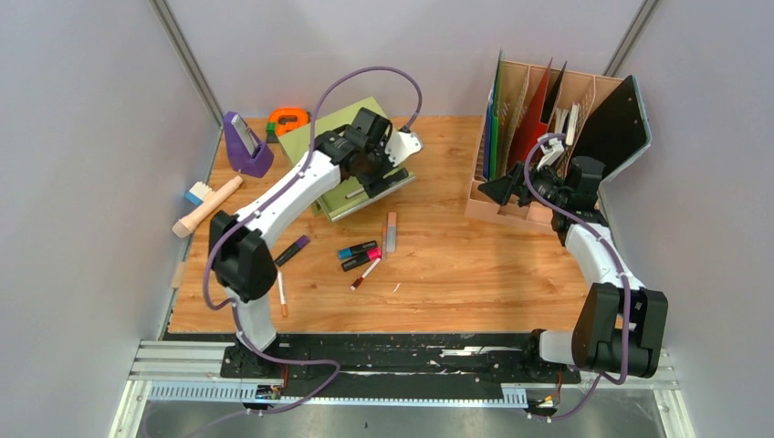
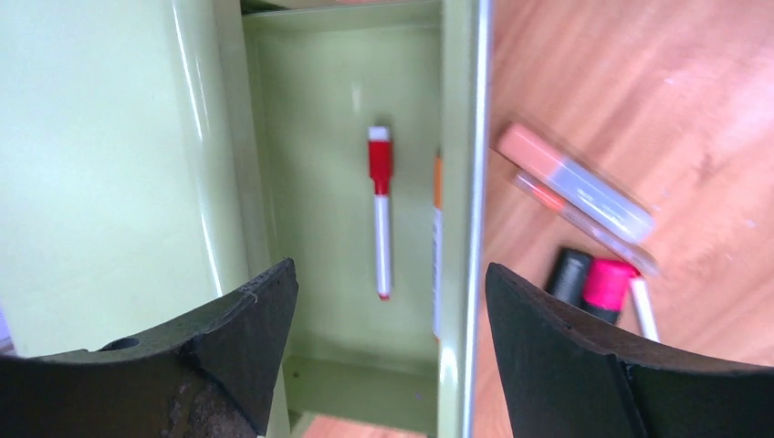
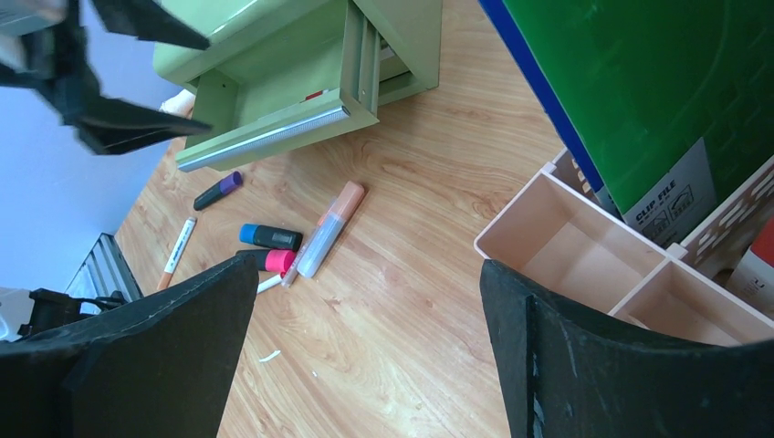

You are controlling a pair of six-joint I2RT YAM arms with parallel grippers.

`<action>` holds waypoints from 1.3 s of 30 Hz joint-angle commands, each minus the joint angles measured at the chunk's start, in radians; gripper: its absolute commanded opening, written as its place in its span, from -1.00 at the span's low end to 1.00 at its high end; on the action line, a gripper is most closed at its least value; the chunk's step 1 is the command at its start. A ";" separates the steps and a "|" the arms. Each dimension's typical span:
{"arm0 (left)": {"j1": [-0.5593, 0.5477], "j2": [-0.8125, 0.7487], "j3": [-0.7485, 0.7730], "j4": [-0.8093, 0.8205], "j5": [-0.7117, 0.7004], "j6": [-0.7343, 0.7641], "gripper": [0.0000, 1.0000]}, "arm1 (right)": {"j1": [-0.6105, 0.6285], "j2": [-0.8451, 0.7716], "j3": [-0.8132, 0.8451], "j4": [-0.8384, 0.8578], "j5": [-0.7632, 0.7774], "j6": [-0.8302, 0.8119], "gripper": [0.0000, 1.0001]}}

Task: Organize the desk
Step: Place the stationery in the drawer, then pick up the stationery from the center of the board.

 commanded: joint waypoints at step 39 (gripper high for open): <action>-0.106 -0.418 -0.893 0.152 0.460 0.226 0.54 | -0.015 -0.061 -0.029 0.073 -0.009 0.017 0.92</action>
